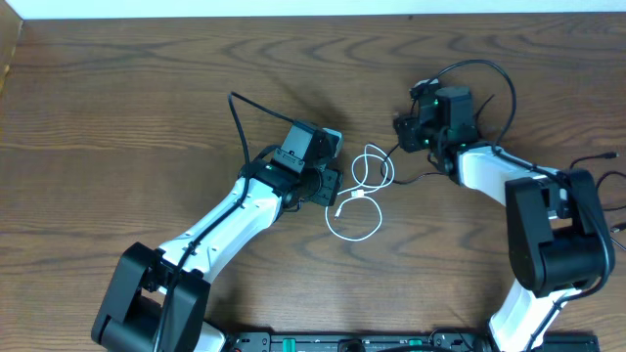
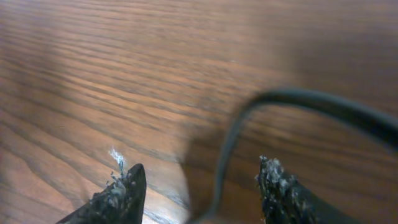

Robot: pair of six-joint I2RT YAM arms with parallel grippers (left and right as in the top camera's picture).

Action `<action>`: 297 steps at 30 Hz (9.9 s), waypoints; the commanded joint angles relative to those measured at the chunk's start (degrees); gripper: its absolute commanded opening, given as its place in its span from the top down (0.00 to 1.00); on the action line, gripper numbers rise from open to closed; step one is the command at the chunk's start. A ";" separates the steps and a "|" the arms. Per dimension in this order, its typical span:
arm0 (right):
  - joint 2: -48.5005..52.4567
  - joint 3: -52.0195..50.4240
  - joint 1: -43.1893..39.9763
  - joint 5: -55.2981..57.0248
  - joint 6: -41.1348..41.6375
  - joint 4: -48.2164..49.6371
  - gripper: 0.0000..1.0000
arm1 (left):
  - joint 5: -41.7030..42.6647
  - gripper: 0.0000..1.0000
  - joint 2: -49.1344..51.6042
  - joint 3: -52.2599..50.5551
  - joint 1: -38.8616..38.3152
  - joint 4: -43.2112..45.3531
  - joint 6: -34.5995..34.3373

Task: Untangle cables

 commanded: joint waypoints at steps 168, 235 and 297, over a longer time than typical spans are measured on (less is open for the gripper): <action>-15.26 10.99 -11.30 -9.57 9.44 -49.37 0.14 | 6.23 0.33 5.68 0.17 -0.26 19.69 -17.00; -15.26 10.99 5.49 -0.63 8.22 -45.46 0.99 | 30.49 0.92 -9.11 0.17 0.13 8.74 -6.47; -15.21 10.71 8.13 19.19 12.83 -46.10 0.99 | 40.94 0.93 -9.14 0.17 0.15 7.65 -5.49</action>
